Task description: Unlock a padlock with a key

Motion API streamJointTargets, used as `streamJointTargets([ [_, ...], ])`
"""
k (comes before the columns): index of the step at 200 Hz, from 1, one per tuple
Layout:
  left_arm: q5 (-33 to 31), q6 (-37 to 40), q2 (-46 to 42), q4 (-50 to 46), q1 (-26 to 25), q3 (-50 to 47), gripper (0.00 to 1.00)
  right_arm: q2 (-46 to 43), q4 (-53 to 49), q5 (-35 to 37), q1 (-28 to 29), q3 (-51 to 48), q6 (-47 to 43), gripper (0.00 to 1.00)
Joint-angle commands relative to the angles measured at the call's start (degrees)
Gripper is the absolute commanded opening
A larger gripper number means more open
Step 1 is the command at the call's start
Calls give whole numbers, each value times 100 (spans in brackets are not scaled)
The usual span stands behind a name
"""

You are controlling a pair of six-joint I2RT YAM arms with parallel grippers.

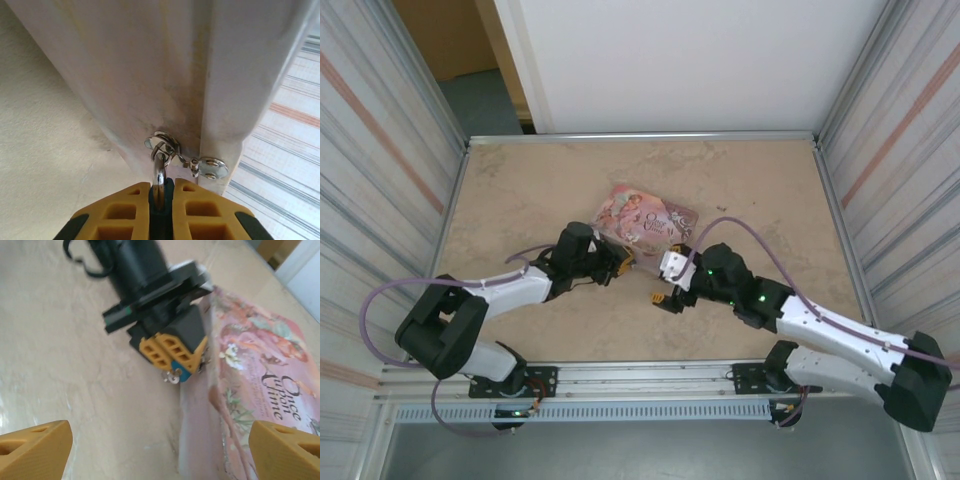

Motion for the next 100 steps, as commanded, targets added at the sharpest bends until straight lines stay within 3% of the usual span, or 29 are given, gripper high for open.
streamJointTargets([
  [1, 145, -289, -165, 31, -50, 224, 0, 479, -108, 679, 270, 287, -877, 90],
  [24, 157, -394, -149, -112, -80, 309, 0, 872, 597, 1177, 523, 171, -1204, 87],
  [67, 193, -645, -103, 77, -98, 305, 0, 1569, 1462, 1557, 616, 138, -1474, 72],
  [100, 187, -689, -68, 115, -112, 298, 0, 1991, 1827, 1735, 619, 217, -1573, 54],
])
